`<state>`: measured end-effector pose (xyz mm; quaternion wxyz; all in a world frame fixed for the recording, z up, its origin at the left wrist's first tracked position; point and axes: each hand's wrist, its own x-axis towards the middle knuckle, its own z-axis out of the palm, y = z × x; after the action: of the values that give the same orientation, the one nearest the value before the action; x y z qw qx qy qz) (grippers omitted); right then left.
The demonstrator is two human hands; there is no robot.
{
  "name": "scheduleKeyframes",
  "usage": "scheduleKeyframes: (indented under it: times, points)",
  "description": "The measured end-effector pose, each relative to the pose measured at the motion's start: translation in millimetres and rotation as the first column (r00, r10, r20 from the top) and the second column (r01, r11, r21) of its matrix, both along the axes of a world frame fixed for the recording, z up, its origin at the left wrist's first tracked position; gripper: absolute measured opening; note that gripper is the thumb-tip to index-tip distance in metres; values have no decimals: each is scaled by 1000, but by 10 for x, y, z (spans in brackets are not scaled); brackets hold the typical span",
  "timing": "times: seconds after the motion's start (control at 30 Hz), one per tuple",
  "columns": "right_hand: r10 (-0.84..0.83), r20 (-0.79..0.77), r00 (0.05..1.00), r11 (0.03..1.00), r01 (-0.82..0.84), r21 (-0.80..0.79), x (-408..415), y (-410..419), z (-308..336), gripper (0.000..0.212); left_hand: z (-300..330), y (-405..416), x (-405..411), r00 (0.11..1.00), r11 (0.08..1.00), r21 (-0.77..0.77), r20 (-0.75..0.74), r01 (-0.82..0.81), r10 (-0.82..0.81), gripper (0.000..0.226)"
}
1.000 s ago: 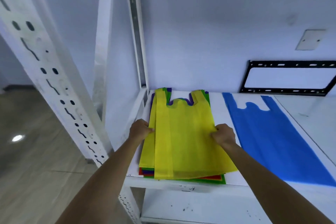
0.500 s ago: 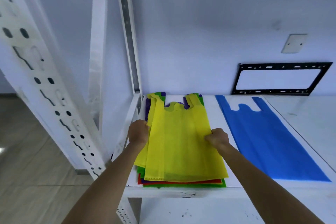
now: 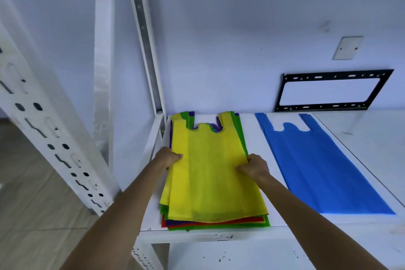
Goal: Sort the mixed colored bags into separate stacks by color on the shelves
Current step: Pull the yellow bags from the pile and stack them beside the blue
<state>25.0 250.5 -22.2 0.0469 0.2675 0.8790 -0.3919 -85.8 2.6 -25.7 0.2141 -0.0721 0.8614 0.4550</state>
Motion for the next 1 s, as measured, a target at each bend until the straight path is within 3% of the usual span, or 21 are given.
scheduleKeyframes:
  times: [0.07, 0.13, 0.23, 0.4, 0.47, 0.6, 0.77, 0.87, 1.0]
  points:
    - [28, 12, 1000, 999, -28, 17, 7, 2, 29, 52, 71, -3, 58, 979, 948, 296, 194, -117, 60, 47]
    - [34, 30, 999, 999, -35, 27, 9, 3, 45, 57, 88, -6, 138, 955, 912, 380, 293, -156, 42, 43]
    - [1, 38, 999, 1000, -1, 2, 13, -12, 34, 66, 43, 16, 200, 962, 928, 352, 272, -122, 23, 42]
    - [12, 15, 1000, 999, -12, 36, 34, -75, 24, 58, -220, -86, 27, 999, 986, 158, 10, -53, 52, 74]
    - [-8, 24, 1000, 997, 10, -74, 26, -85, 19, 60, -172, -89, 76, 996, 980, 188, 57, -72, 62, 75]
    - [-56, 78, 995, 925, 81, -370, 24, -52, 90, 56, -17, -31, 216, 975, 952, 274, 208, -135, 78, 54]
    - [24, 147, 989, 905, 41, -423, 91, 91, 193, 48, 56, -64, 237, 959, 947, 291, 278, -136, 53, 60]
    - [55, 192, 980, 901, 34, -432, 144, 143, 168, 50, 35, -58, 199, 986, 966, 235, 149, -111, 77, 55]
    - [85, 147, 986, 885, -7, -466, 220, 124, 101, 53, 18, -43, 200, 986, 997, -72, -166, 3, -15, 61]
